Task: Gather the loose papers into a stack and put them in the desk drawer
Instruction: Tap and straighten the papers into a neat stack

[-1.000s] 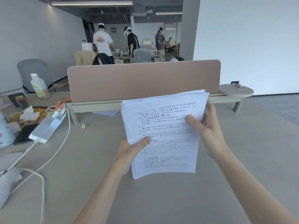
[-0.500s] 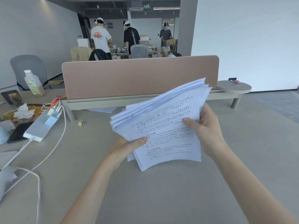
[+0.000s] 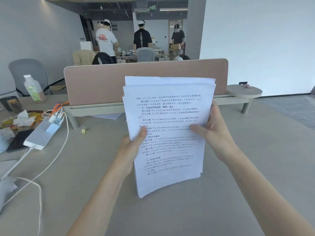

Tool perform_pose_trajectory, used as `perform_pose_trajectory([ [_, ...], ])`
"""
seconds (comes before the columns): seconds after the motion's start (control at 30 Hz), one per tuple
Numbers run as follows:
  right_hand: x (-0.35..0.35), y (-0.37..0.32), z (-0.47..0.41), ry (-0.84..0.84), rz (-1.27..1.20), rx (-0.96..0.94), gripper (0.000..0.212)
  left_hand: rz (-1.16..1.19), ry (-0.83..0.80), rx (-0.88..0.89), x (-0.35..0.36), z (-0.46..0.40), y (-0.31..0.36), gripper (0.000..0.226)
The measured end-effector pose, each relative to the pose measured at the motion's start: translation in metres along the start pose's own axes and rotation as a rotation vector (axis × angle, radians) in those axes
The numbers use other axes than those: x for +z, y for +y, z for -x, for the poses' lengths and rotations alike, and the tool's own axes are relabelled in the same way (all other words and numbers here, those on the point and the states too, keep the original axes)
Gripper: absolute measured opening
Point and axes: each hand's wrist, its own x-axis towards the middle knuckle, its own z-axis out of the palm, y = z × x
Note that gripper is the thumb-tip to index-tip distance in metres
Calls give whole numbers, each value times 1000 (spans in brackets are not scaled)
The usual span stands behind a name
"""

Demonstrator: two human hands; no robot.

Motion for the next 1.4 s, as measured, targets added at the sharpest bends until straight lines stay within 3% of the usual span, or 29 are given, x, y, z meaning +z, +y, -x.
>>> perform_pose_trajectory([
  [0.23, 4, 15, 9, 76, -34, 96, 36, -78, 122, 91, 5, 4, -6, 12],
  [0.37, 11, 10, 10, 164, 7, 35, 36, -136, 143, 169, 9, 3, 1, 17],
  [0.5, 14, 5, 7, 184, 118, -20, 31, -139, 167, 248, 10, 1, 4, 7],
  [0.6, 16, 6, 7, 175, 162, -32, 30, -101, 186, 296, 10, 0, -2, 18],
  [0.87, 10, 35, 11, 129, 72, 63, 31, -80, 157, 110, 11, 0, -22, 11],
  [1.07, 17, 56, 17, 144, 9, 89, 39, -28, 168, 65, 14, 0, -24, 12],
  [1.4, 12, 40, 7, 200, 44, 18, 27, -48, 188, 103, 8, -5, -16, 17],
])
